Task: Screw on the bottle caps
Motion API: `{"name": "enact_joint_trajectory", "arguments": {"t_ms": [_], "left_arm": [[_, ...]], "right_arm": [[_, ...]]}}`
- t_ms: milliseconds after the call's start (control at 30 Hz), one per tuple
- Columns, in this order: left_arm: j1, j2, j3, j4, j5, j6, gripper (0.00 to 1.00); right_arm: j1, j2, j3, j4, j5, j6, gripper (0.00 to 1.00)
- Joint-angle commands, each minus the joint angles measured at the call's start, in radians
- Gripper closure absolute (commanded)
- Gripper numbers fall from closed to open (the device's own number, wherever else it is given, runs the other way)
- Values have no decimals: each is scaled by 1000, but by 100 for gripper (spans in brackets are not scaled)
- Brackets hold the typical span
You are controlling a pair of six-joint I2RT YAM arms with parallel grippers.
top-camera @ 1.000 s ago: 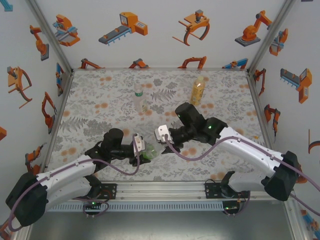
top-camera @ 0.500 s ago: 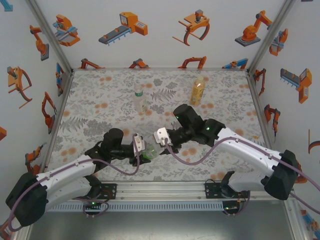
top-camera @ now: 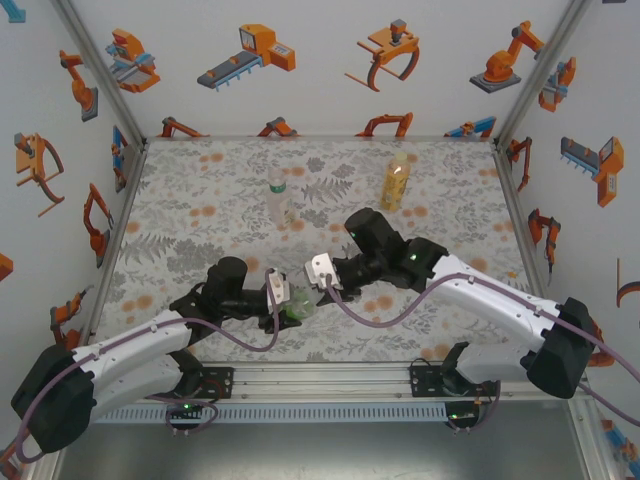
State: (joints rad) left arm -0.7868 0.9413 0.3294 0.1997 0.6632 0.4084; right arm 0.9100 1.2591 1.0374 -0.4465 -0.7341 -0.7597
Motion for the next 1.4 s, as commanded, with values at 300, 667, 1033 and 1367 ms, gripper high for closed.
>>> {"name": "enact_joint_trajectory", "arguments": {"t_ms": [300,667,1033,1367], "left_arm": [[-3,-68,8,24,-49,10,100],[-4,-65,4,37,-68,4,100],[-3,-62,5,37,-73,3,100],[-3,-78,-6,46,-92,-3,45]], "right_arm": [[12,-48,-149,275,437,1172,100],[13,10,-169,264,441,1836,100],[25,6,-120,154,540,1899,100],[25,44,-79,118,554,1829,100]]}}
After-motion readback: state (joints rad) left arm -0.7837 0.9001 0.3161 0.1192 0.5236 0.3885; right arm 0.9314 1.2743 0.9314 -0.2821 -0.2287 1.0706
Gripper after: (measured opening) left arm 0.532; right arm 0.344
